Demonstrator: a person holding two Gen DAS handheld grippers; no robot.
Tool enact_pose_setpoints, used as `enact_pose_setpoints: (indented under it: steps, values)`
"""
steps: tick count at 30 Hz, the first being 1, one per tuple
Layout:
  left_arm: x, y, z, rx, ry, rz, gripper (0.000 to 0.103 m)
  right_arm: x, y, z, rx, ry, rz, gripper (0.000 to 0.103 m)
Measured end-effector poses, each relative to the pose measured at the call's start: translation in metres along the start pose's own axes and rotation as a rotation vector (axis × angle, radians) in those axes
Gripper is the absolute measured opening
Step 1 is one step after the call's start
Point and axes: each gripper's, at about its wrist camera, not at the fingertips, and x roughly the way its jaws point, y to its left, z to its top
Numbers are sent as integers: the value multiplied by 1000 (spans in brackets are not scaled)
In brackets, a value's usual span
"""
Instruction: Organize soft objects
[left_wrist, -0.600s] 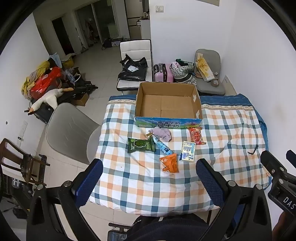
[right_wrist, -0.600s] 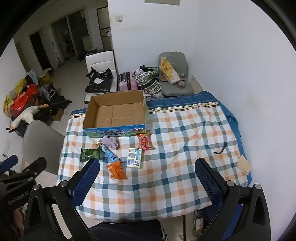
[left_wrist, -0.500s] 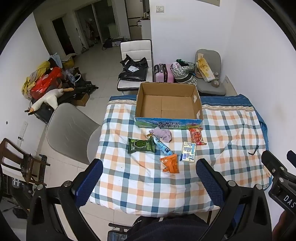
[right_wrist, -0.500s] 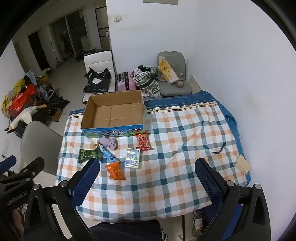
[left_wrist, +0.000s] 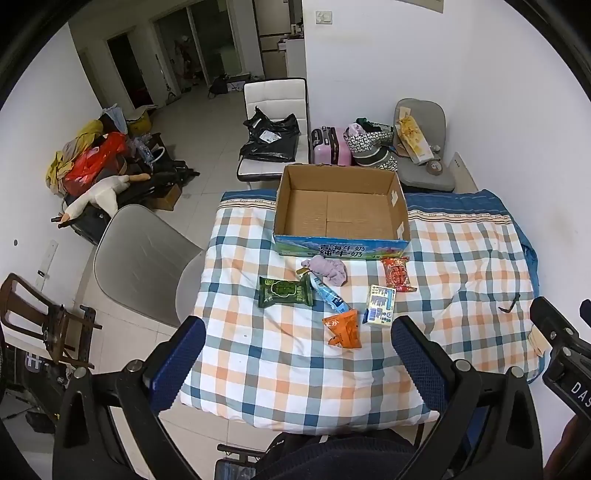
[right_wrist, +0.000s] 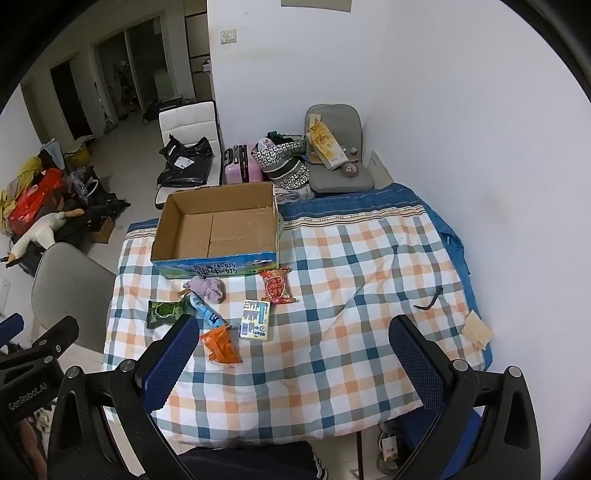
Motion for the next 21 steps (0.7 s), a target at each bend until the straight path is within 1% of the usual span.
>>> enact_pose_setpoints:
  steps: [5, 10, 11, 13, 21]
  values:
    - [-1, -1, -3, -4, -1, -1, 103, -1, -1, 2, 2, -3, 0, 103]
    - [0, 3, 3, -4, -7, -1, 103, -6, -2, 8, 7, -17, -3, 103]
    - [-5, -1, 3, -5, -10, 3, 103, -5, -2, 10, 8, -20, -4, 103]
    - [-5, -2, 5, -6, -10, 2, 103, -14, -5, 5, 13, -32, -6, 103]
    - [-7, -3, 7, -5, -17, 4, 103, -14, -5, 7, 13, -32, -4, 103]
